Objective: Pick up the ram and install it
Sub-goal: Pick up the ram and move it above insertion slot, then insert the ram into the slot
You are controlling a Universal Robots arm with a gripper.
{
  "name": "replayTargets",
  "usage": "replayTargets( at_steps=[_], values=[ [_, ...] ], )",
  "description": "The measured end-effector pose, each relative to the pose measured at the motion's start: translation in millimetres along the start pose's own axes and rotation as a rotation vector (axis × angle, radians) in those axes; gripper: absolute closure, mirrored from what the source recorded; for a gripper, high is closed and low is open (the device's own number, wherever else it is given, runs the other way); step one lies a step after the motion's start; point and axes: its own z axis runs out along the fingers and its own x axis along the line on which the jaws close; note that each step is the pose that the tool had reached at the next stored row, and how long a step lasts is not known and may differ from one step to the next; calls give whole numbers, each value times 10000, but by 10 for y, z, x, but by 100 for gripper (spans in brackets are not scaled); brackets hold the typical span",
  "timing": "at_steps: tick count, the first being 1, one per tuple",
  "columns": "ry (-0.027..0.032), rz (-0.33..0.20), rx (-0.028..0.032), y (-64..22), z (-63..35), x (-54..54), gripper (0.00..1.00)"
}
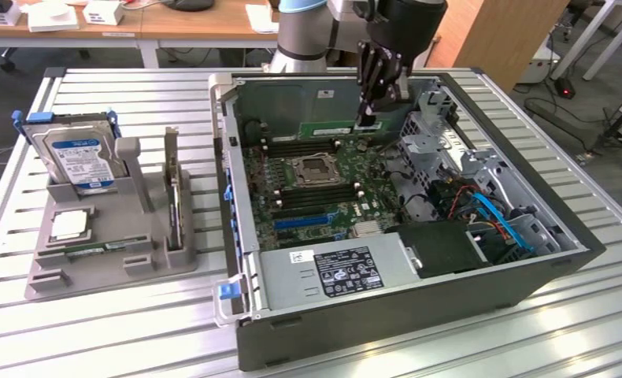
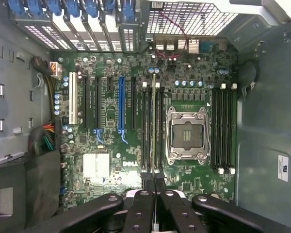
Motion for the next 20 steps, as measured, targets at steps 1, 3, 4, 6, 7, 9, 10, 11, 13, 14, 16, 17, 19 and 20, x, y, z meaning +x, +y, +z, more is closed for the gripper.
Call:
replayTargets(
  at_steps=[1, 3, 4, 6, 7, 9, 10, 11, 13, 14, 16, 17, 19, 20],
  values=[
    [2, 0, 0, 0, 0, 0, 89],
    [0, 0, 0, 0, 1, 0, 89],
    [0, 0, 0, 0, 1, 0, 89],
    [-1, 0, 1, 0, 1, 0, 89],
    [-1, 0, 1, 0, 1, 0, 89],
    [0, 0, 0, 0, 1, 0, 89],
    [0, 0, 0, 0, 1, 0, 89],
    [0, 0, 0, 0, 1, 0, 89],
    [0, 0, 0, 0, 1, 0, 89],
    [0, 0, 0, 0, 1, 0, 89],
    [0, 0, 0, 0, 1, 0, 89],
    [0, 0, 1, 0, 1, 0, 89],
    [-4, -1, 1, -1, 9, 0, 89],
    [-3, 0, 1, -1, 16, 1, 89]
  ],
)
